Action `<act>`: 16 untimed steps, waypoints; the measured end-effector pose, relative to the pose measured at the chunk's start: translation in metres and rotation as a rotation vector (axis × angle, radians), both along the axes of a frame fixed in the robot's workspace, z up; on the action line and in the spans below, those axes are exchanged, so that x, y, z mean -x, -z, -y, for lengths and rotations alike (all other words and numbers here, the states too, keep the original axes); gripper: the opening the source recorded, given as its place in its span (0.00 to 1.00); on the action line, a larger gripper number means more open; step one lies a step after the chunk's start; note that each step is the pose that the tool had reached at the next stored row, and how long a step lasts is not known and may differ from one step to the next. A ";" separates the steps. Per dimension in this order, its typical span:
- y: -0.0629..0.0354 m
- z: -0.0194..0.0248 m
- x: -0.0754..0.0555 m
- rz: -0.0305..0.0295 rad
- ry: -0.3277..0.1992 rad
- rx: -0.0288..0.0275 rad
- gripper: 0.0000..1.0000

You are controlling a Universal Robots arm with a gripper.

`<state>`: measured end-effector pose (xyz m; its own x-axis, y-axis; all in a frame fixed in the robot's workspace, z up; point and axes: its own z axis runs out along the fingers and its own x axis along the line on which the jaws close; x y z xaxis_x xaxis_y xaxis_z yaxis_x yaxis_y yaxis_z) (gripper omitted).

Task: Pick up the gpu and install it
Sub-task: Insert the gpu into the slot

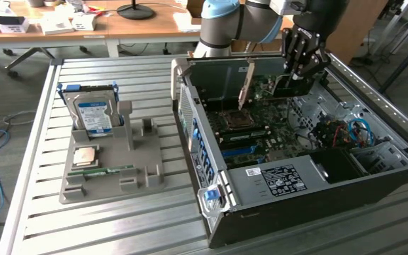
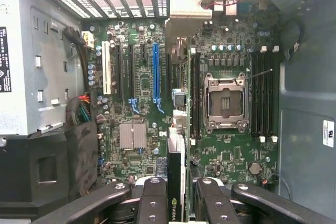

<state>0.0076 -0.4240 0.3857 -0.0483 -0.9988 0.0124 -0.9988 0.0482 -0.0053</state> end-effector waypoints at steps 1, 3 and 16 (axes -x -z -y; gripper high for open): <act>0.0001 0.0000 0.000 0.0000 0.000 0.0000 0.26; 0.0013 -0.0001 0.000 0.0000 0.000 -0.0002 0.26; 0.0101 -0.0002 0.001 0.0005 0.000 -0.0001 0.26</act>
<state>0.0062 -0.4238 0.3755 -0.0484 -0.9988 0.0123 -0.9988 0.0484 -0.0058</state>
